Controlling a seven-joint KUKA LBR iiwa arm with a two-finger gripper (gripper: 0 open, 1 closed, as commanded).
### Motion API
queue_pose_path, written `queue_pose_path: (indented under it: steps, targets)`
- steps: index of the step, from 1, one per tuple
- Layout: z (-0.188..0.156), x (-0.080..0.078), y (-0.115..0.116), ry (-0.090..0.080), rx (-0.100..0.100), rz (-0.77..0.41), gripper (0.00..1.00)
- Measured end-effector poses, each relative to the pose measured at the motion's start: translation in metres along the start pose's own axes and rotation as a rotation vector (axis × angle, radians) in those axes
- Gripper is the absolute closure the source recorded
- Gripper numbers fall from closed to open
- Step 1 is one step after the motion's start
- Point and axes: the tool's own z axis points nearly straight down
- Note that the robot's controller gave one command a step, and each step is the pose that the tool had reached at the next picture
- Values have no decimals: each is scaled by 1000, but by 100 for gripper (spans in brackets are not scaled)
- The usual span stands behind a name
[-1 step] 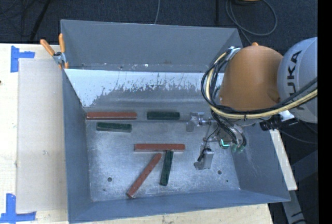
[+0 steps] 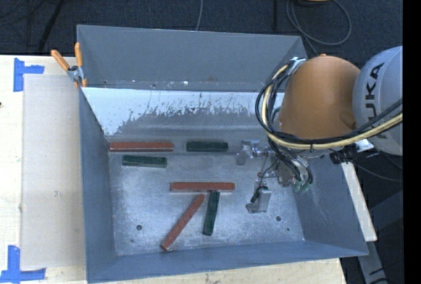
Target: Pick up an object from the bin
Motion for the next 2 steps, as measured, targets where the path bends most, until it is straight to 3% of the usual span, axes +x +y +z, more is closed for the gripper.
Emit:
queue_pose_path:
  steps: [1,2]
  targets:
    - [44,-7,28,-9,2,-237,0]
    - [59,-35,68,-2,0,-513,0]
